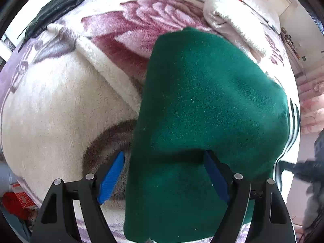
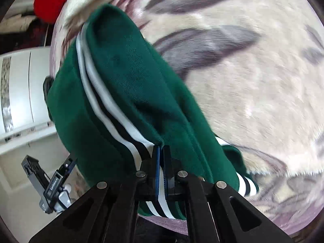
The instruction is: Fold large clothes
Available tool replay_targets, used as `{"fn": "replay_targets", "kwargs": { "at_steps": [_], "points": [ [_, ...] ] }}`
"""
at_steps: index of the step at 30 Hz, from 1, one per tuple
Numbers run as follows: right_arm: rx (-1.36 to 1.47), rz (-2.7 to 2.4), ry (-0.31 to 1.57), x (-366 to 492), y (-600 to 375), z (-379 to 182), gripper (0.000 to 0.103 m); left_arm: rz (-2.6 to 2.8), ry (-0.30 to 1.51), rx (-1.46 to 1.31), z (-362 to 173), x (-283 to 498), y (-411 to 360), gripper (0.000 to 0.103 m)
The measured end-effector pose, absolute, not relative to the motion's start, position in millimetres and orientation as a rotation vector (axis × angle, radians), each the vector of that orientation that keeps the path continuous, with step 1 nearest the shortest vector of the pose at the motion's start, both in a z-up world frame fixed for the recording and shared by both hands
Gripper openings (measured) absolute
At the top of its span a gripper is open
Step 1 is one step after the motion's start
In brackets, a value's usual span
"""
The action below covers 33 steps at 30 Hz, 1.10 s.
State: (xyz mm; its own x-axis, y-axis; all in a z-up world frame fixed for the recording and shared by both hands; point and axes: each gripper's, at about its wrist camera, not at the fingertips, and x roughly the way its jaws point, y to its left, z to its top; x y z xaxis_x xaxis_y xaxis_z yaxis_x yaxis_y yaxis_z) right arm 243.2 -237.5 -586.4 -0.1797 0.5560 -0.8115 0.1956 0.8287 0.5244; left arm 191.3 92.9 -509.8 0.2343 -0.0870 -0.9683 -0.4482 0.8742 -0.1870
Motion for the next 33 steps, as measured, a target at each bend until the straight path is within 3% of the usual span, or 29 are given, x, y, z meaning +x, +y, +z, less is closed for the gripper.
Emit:
{"fn": "replay_targets", "kwargs": {
  "at_steps": [2,4,6,12,15,21,26,29,33],
  "points": [
    [0.603,0.377,1.668,255.0,-245.6,-572.4,0.023,0.252,1.313,-0.48,-505.2,194.8,92.9,0.079],
    [0.656,0.386,1.569,266.4,-257.3,-560.5,0.077,0.246,1.297,-0.484,-500.1,202.1,94.8,0.079],
    [0.675,0.401,1.515,281.0,-260.9,-560.5,0.088,0.253,1.277,-0.485,-496.3,211.1,98.7,0.079],
    [0.646,0.551,1.575,341.5,-221.8,-614.9,0.085,0.285,1.224,-0.493,-490.7,258.7,124.9,0.079],
    [0.706,0.546,1.528,355.3,-216.2,-605.5,0.014,0.295,1.205,-0.506,-490.7,278.9,142.8,0.079],
    [0.774,0.415,1.349,361.7,-234.4,-558.7,0.011,0.337,1.18,-0.568,-490.7,286.7,178.1,0.079],
    [0.734,0.291,1.504,370.7,-240.6,-615.0,0.011,0.294,1.206,-0.643,-508.6,285.7,187.0,0.079],
    [0.779,0.303,1.579,374.6,-242.9,-622.7,0.025,0.24,1.246,-0.684,-526.3,290.9,185.1,0.079],
    [0.8,0.367,1.56,367.6,-261.7,-604.0,0.068,0.149,1.253,-0.853,-554.3,301.6,195.2,0.078]
  ]
}}
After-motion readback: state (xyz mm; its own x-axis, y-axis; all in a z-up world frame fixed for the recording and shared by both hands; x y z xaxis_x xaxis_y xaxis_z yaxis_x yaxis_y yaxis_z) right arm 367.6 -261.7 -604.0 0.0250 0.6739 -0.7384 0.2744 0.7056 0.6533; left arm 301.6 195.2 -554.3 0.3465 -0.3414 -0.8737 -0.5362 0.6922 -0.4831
